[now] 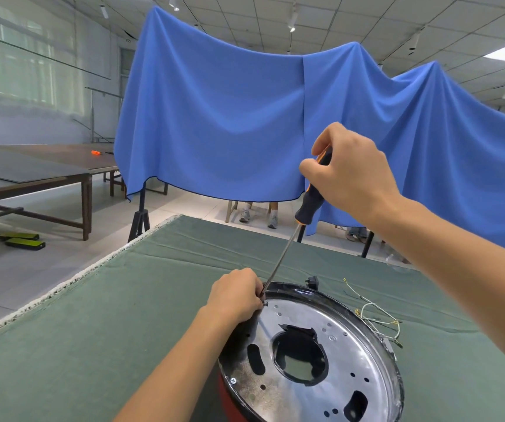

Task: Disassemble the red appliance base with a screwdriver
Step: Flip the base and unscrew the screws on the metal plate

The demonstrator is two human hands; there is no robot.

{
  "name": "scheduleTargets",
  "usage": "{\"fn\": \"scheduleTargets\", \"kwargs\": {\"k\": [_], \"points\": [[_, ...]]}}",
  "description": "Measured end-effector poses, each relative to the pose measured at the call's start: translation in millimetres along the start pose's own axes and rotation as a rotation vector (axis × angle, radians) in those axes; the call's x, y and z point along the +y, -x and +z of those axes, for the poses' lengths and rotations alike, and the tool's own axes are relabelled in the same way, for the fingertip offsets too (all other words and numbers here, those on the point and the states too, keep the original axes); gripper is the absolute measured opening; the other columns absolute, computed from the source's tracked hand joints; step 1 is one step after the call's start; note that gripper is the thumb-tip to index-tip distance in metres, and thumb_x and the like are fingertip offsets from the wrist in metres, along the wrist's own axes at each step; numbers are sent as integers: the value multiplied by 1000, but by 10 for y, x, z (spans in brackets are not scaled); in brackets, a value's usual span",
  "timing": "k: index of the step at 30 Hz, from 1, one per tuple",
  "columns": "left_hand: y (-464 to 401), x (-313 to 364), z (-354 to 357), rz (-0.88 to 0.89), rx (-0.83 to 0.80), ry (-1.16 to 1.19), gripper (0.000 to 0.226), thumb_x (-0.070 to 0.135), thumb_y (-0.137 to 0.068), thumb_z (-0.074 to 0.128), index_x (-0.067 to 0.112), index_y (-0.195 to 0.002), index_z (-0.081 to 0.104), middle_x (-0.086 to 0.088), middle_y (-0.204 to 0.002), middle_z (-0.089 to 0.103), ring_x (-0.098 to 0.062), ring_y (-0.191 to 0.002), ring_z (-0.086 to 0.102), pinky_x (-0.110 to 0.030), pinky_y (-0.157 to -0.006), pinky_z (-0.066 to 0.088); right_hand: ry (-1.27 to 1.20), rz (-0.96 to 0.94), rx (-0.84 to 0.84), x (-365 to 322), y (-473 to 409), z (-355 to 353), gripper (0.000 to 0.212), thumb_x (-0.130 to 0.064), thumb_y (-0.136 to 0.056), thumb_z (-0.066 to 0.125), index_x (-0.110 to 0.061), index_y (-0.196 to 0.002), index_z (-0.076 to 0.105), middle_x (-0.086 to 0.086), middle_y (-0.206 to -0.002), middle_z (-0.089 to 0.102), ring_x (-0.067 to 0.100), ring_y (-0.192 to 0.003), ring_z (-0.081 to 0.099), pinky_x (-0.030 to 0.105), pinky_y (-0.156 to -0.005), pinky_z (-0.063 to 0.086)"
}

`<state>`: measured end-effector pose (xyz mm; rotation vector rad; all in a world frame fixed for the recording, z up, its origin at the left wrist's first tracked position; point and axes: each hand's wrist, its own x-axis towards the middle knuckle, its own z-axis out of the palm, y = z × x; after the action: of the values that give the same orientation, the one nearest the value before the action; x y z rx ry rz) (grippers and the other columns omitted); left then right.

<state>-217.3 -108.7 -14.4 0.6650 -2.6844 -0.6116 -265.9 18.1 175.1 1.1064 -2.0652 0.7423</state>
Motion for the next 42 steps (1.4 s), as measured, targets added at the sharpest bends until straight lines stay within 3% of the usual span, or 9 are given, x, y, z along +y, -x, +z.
{"fn": "scheduleTargets", "kwargs": {"k": [9, 15, 21, 27, 36, 40, 42], "points": [[29, 35, 27, 64, -25, -20, 15, 24, -83, 64, 27, -95, 71, 2, -102, 69, -22, -97, 62, -29, -79, 47, -14, -11, 226, 134, 141, -11, 9, -22, -81, 57, -15, -86, 53, -2, -85, 55, 23, -73, 50, 27, -65, 24], [33, 30, 21, 71, -24, -4, 9, 27, -80, 68, 27, -89, 72, 2, -98, 70, -21, -95, 63, -30, -79, 47, -152, 6, 405, 376, 316, 36, 6, -16, -81, 58, -13, -85, 58, 1, -85, 58, 9, -71, 45, 21, -63, 27], [44, 29, 12, 96, -16, -9, 14, 18, -81, 62, 26, -84, 72, 4, -93, 71, -19, -90, 63, -29, -78, 49, -295, 133, 581, 677, 407, 69, 12, -23, -84, 61, -19, -85, 50, 4, -85, 55, 3, -72, 41, 15, -66, 30], [50, 44, 13, 111, -7, -44, 17, 14, -81, 59, 25, -85, 72, 2, -94, 70, -22, -90, 63, -30, -75, 47, -348, 191, 459, 717, 772, 486, 30, -24, -78, 78, -16, -81, 49, 0, -84, 50, -8, -72, 46, 5, -68, 35], [26, 42, 44, 96, -22, -93, 16, 13, -85, 54, 18, -89, 69, -6, -99, 68, -30, -92, 61, -33, -77, 47, -404, 321, 348, 694, 1268, 950, 33, -26, -75, 81, -17, -78, 49, -11, -80, 46, -8, -77, 49, 4, -65, 36], [-12, 13, 31, 88, 3, 72, 14, 18, -86, 56, 22, -80, 67, -1, -95, 68, -23, -92, 61, -30, -75, 46, -449, 354, 177, 707, 1373, 1036, 36, -29, -71, 83, -22, -83, 50, -9, -87, 51, 3, -76, 57, 18, -63, 41], [-18, 14, 3, 82, 46, 250, 13, 16, -87, 59, 20, -76, 64, -3, -94, 69, -22, -92, 61, -34, -82, 49, -433, 302, 62, 694, 1406, 1060, 35, -27, -70, 83, -24, -87, 52, -11, -90, 53, -2, -79, 58, 13, -65, 42]]}}
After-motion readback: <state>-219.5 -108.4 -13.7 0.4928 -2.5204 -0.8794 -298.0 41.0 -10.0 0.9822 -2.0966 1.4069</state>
